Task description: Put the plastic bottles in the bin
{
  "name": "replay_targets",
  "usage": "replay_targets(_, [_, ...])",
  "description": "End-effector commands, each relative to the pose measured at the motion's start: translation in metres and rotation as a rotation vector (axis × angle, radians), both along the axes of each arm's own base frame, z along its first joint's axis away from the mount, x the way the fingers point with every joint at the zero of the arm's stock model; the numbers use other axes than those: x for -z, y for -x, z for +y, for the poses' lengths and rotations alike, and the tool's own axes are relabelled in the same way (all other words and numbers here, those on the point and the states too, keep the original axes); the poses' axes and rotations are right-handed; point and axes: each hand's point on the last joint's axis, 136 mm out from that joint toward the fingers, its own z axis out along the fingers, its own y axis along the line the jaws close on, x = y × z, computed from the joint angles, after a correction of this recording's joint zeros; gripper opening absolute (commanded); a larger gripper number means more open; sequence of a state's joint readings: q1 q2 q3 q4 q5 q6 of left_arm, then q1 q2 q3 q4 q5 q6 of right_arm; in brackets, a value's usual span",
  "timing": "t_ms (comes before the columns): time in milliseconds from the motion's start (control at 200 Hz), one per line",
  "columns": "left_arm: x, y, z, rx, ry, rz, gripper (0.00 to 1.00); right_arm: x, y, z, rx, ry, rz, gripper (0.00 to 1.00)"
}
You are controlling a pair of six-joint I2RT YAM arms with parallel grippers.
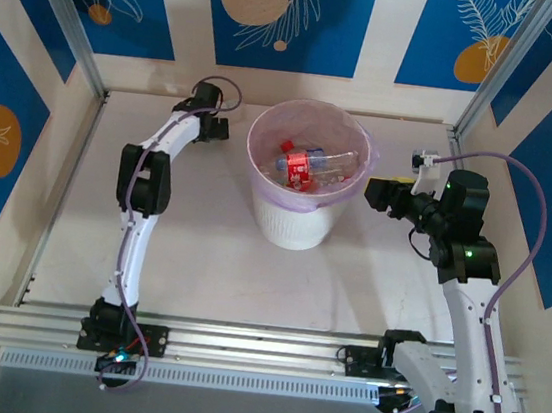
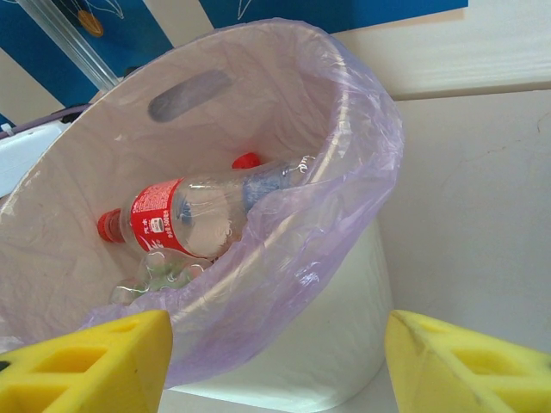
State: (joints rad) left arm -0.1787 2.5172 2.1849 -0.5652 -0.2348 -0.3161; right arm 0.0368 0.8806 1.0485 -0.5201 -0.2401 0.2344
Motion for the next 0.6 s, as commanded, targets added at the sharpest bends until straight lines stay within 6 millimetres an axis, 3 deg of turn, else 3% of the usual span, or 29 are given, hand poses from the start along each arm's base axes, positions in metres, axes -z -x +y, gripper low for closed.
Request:
replay_targets(0, [-0.059, -0.013, -0.007, 0.106, 0.024, -0.15, 1.0, 0.004, 0.003, 0.0, 0.007, -0.015, 0.026, 0.67])
replay_targets(105, [-0.071, -0.016, -0.019, 0.23, 0.023, -0.174, 1.0, 0.004, 0.002, -0.001, 0.013, -0.022, 0.032, 0.66])
replay_targets(245, [-0.07, -0.021, -0.027, 0.355, 0.055, -0.167, 1.0, 0.007, 0.0, -0.001, 0.028, -0.025, 0.044, 0.66])
replay_targets(500, [-0.06, -0.045, 0.011, 0.354, 0.158, -0.214, 1.0, 0.007, 0.003, 0.0, 0.057, 0.004, 0.07, 0.66])
replay_targets(595, [-0.055, -0.058, 0.012, 0.377, 0.264, -0.235, 1.0, 0.008, 0.006, 0.002, 0.069, 0.037, 0.081, 0.66])
